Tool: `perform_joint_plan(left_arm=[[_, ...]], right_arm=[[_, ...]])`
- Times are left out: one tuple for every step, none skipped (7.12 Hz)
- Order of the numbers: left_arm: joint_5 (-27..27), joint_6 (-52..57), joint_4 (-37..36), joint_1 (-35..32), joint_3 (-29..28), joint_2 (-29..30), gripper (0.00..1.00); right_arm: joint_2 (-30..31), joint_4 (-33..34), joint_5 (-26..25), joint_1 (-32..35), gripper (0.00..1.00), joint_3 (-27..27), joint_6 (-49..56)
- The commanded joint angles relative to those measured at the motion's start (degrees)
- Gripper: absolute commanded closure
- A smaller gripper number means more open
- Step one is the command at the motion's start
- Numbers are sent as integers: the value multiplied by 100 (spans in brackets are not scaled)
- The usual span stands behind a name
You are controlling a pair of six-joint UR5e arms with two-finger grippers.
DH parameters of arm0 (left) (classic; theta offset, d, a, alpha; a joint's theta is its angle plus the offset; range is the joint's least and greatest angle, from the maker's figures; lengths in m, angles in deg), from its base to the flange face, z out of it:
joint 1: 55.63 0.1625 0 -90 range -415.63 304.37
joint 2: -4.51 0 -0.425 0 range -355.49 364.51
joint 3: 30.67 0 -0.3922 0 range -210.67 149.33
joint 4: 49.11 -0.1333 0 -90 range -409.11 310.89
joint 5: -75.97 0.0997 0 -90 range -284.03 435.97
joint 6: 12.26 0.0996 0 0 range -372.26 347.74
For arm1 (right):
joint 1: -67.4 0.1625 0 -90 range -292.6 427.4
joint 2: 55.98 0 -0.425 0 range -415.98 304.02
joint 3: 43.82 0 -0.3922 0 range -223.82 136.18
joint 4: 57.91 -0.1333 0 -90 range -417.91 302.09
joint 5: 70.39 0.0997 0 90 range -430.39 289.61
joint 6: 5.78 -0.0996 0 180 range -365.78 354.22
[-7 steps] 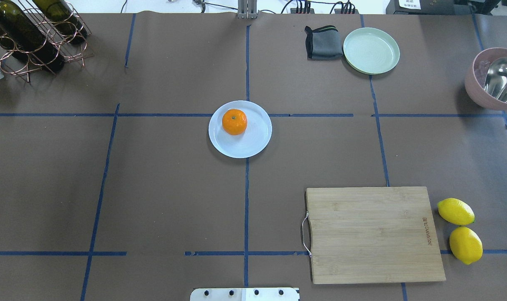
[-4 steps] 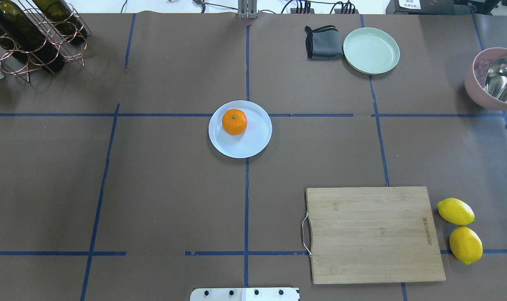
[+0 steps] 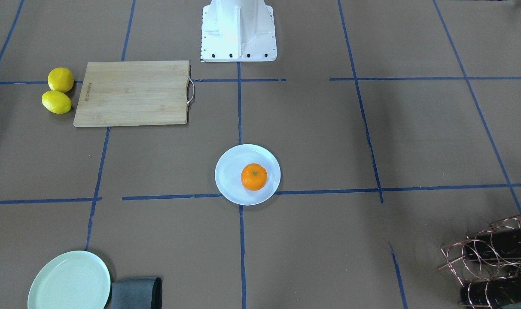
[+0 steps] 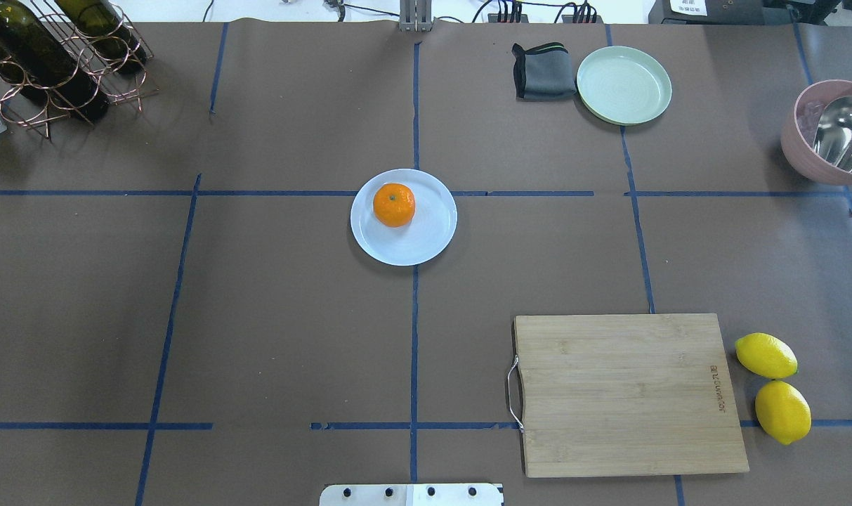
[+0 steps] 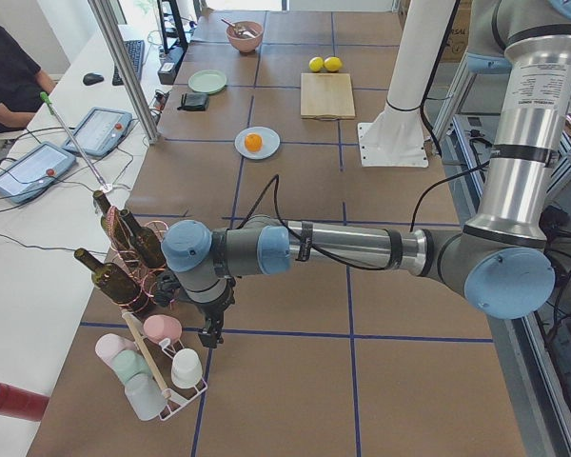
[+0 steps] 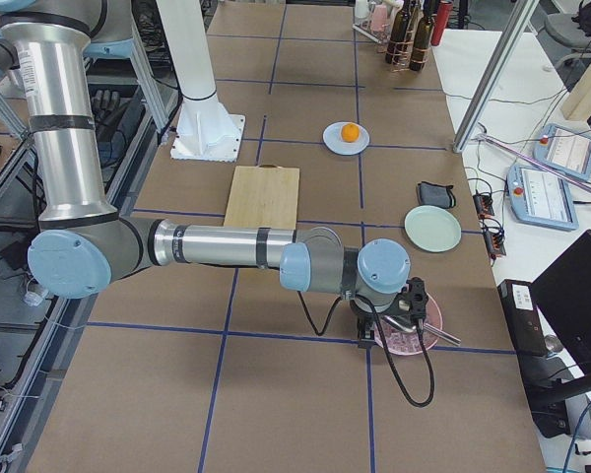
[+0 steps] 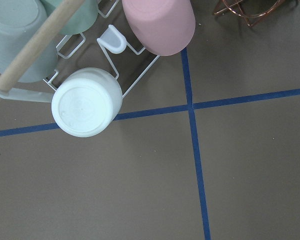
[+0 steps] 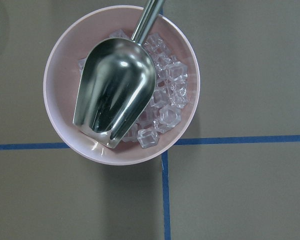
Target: Pick orange to plate
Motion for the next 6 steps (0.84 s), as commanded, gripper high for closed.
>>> perform_joint_plan(left_arm=[[3, 0, 3, -10, 7, 0, 0], [3, 0, 3, -10, 7, 0, 0], [3, 0, 3, -10, 7, 0, 0], [3, 0, 3, -10, 7, 0, 0], [3, 0, 3, -10, 7, 0, 0], [3, 0, 12, -10, -2, 0, 0]], right_arm=[[398, 588, -518, 8, 0, -789, -19], [601, 500, -529, 8, 0, -879, -11], [673, 430, -529, 8, 0, -879, -2], [682, 421, -529, 8, 0, -888, 7], [674, 420, -529, -1, 0, -880, 16], [674, 420, -529, -1, 0, -880, 16]])
